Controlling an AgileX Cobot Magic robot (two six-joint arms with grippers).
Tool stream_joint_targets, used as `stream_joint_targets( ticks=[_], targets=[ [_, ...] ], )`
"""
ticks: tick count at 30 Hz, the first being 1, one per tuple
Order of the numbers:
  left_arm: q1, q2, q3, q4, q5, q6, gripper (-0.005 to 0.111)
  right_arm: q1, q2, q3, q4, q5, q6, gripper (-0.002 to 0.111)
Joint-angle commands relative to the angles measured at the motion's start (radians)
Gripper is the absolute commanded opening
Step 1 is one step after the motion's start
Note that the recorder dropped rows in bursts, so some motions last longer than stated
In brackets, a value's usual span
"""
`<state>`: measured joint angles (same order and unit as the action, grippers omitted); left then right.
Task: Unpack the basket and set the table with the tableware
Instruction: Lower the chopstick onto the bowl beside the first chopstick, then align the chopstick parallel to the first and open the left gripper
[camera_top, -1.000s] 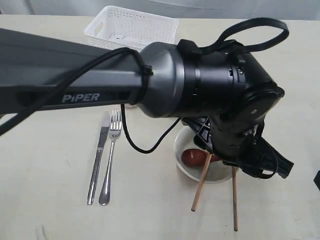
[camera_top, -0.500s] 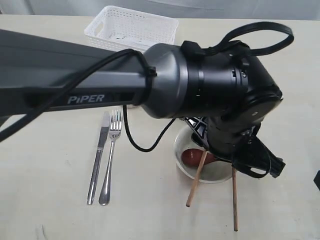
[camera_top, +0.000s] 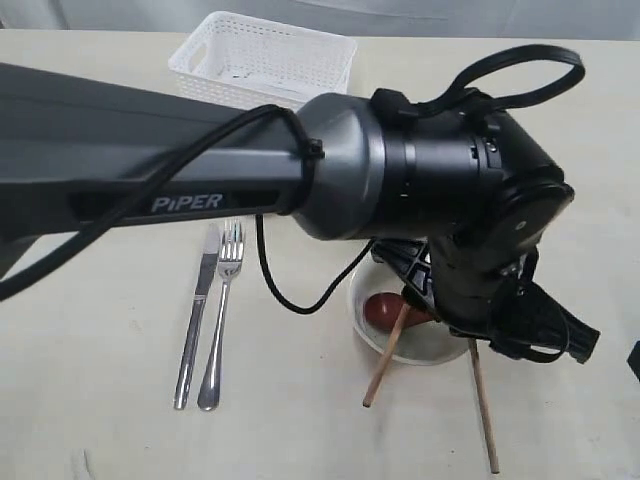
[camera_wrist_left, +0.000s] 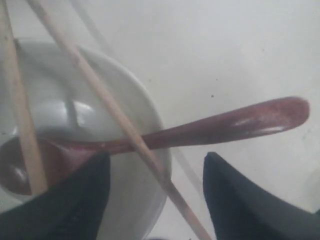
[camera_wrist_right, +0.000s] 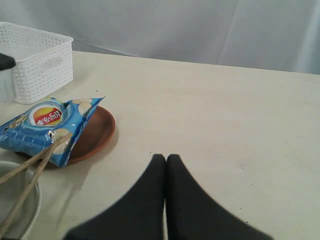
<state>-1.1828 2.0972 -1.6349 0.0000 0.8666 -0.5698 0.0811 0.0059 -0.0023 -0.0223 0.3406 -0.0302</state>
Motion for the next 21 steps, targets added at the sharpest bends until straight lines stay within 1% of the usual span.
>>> stream_joint_targets(
  ticks=[1,7,13,16,19,21],
  targets=[
    [0.008,-0.004,-0.070,0.021,0.054,0.005,0.053,-0.005,-0.006,0.002,-0.005,-0.002,0.000,-0.001],
    [0.034,-0.004,-0.159,0.023,0.184,0.044,0.053,-0.005,-0.006,0.002,-0.005,-0.002,0.000,-0.001],
    [0.054,0.002,-0.166,0.097,0.329,0.050,0.053,-0.005,-0.006,0.002,-0.005,-0.002,0.000,-0.001],
    [0.054,0.004,-0.163,0.089,0.325,0.054,0.053,-0.005,-0.006,0.002,-0.005,-0.002,0.000,-0.001],
    [0.054,0.013,-0.163,0.027,0.272,0.062,0.053,-0.005,-0.006,0.002,-0.005,-0.002,0.000,-0.001],
    [0.054,0.024,-0.163,0.021,0.252,0.069,0.053,-0.005,-0.006,0.002,-0.005,-0.002,0.000,-0.001]
  ],
)
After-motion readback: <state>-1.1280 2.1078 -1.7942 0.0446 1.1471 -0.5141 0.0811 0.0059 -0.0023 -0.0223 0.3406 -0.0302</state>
